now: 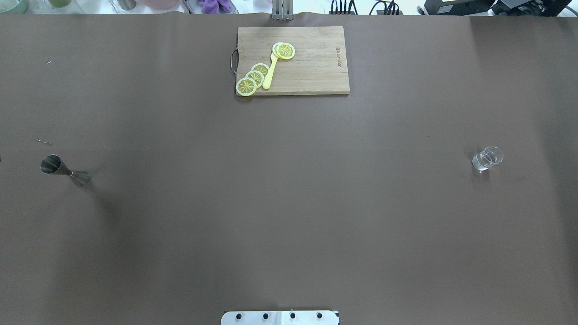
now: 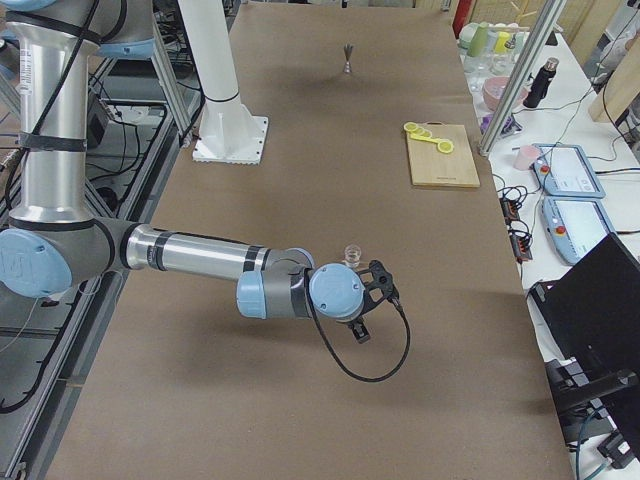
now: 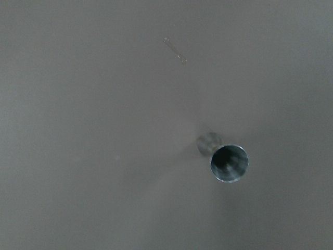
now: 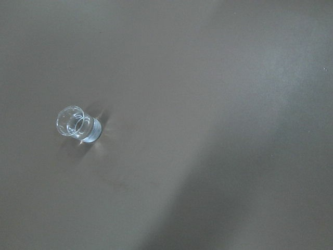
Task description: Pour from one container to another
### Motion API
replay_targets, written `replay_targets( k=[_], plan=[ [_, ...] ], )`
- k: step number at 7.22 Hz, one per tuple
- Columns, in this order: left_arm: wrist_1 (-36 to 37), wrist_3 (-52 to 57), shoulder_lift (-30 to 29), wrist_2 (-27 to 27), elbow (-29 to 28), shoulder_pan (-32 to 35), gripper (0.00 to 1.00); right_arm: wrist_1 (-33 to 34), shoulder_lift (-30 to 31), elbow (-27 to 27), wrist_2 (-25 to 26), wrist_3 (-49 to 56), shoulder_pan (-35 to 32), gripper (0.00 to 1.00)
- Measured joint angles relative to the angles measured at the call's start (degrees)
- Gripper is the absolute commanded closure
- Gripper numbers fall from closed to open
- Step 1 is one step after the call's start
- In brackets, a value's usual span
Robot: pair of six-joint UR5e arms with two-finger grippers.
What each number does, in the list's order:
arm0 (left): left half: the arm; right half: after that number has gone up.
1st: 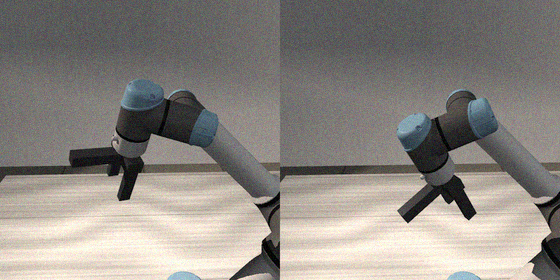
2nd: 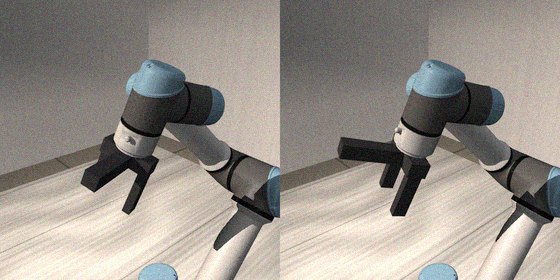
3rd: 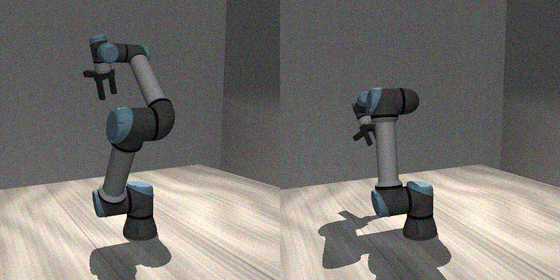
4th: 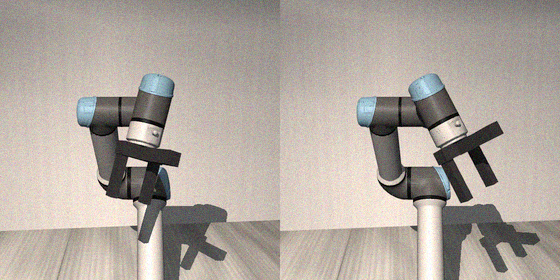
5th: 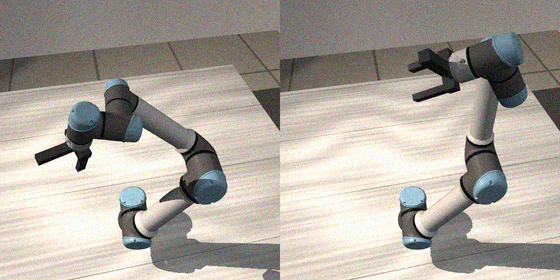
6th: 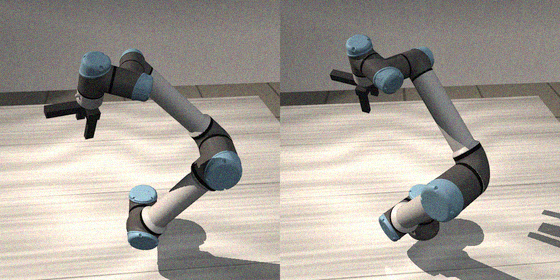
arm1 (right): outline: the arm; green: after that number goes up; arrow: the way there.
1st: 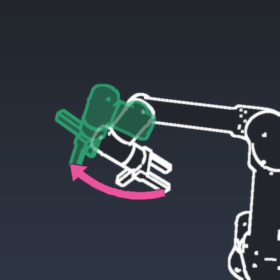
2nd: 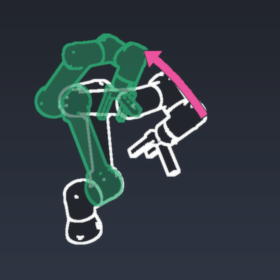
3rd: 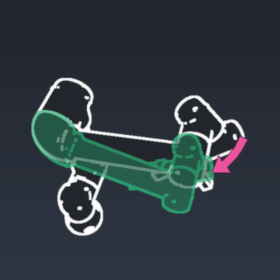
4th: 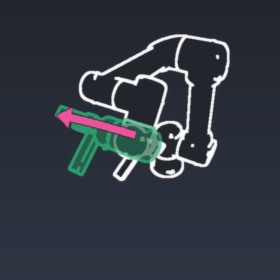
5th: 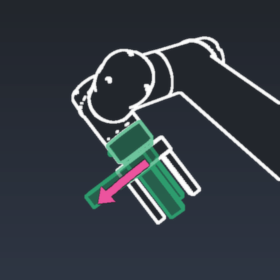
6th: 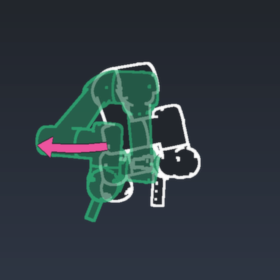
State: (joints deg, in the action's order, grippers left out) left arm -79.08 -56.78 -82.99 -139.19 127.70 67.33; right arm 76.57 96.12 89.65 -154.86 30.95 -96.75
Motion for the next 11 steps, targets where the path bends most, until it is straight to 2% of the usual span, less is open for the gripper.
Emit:
replay_targets(
  k=[2,4,6,7,9,11],
  plan=[
    [-5.0,-1.2,1.2,-0.7,0.9,-2.8,0.03,-1.7,-1.9,-2.6,-1.0,-2.3,-0.6,0.00],
    [-17.1,-4.4,6.8,0.5,0.4,-6.1,0.02,-2.0,-2.6,-2.7,-3.1,-11.1,-0.9,0.00],
    [-30.4,-19.4,9.7,7.1,0.0,-16.0,0.02,-2.1,-2.8,-1.2,-3.7,-15.5,-1.0,0.00],
    [-35.4,-23.6,11.4,10.3,0.1,-19.9,0.02,-2.0,-2.6,0.5,-3.6,-17.7,-1.0,0.00],
    [-39.7,-29.5,12.9,14.9,1.4,-26.2,0.02,-2.0,-1.7,3.5,-2.9,-19.5,-1.0,0.00],
    [-40.0,-37.9,15.0,28.2,5.9,-38.4,0.02,-1.9,-1.7,5.0,-2.1,-19.6,-0.9,0.00]
  ],
)
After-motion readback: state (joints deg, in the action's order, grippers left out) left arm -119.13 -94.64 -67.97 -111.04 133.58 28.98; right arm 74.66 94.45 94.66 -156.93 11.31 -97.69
